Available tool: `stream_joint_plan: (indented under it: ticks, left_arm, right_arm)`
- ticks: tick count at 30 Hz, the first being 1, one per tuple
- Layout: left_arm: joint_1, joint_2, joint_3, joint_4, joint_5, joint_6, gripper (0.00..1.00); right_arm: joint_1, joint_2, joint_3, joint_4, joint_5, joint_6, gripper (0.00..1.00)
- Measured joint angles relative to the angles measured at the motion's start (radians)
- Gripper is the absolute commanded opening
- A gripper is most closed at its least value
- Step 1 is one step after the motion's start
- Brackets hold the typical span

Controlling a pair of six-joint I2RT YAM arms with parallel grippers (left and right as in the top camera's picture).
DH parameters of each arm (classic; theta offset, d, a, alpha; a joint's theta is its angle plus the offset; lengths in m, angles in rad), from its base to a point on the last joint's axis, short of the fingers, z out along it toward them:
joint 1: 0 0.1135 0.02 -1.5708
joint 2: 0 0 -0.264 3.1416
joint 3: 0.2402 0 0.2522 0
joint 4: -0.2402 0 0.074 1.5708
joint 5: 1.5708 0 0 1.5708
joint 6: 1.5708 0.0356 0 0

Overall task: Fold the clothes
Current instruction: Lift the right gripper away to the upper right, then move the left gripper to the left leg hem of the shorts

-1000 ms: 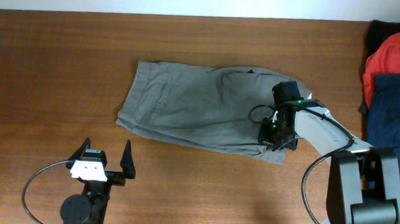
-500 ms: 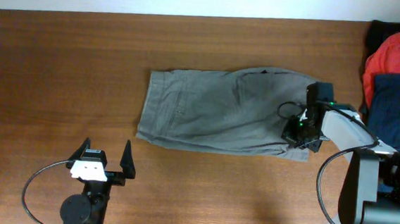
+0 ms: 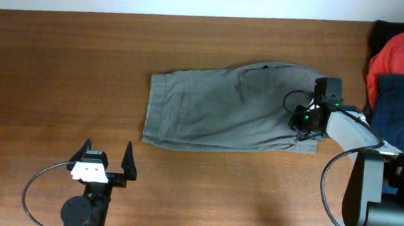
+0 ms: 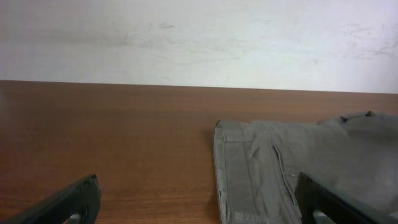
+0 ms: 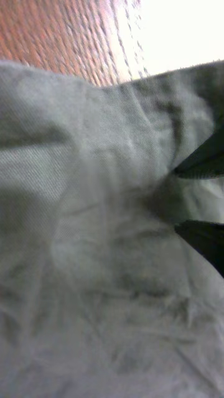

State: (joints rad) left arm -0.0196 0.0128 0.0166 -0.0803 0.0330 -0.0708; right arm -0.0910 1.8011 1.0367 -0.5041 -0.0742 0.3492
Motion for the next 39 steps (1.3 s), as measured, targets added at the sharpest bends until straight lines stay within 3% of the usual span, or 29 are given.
stream_joint_plan:
  ticks: [1,2,4,6,12,19,27,33,39]
  left_arm:
    - [0.000,0.000,0.000,0.000,0.000,0.000,0.99]
    - [0.000,0.000,0.000,0.000,0.000,0.000,0.99]
    - [0.000,0.000,0.000,0.000,0.000,0.000,0.99]
    - [0.000,0.000,0.000,0.000,0.000,0.000,0.99]
    - [0.000,0.000,0.000,0.000,0.000,0.000,0.99]
    - [0.000,0.000,0.000,0.000,0.000,0.000,0.99]
    - [0.000,0.000,0.000,0.000,0.000,0.000,0.99]
    - [0.000,0.000,0.000,0.011,0.000,0.000,0.99]
    - [0.000,-0.001,-0.007,0.262,0.037,0.000,0.99]
  right_arm:
    - [0.000,-0.001,0.010,-0.019,-0.015,0.000,0.37]
    - [0.000,-0.016,0.039,-0.064,-0.042,0.002,0.63]
    - [0.000,-0.047,0.066,-0.075,-0.061,0.006,0.86]
    - [-0.001,-0.085,0.106,-0.101,-0.095,0.006,0.99]
    - [0.001,-0.231,0.191,-0.045,-0.225,0.002,0.99]
    - [-0.004,-0.178,0.186,-0.051,-0.261,0.007,0.99]
    - [-0.198,-0.177,0.186,-0.052,-0.267,0.012,0.99]
    - [-0.214,-0.177,0.186,-0.097,-0.268,0.013,0.99]
    - [-0.214,-0.177,0.186,-0.098,-0.268,0.014,0.99]
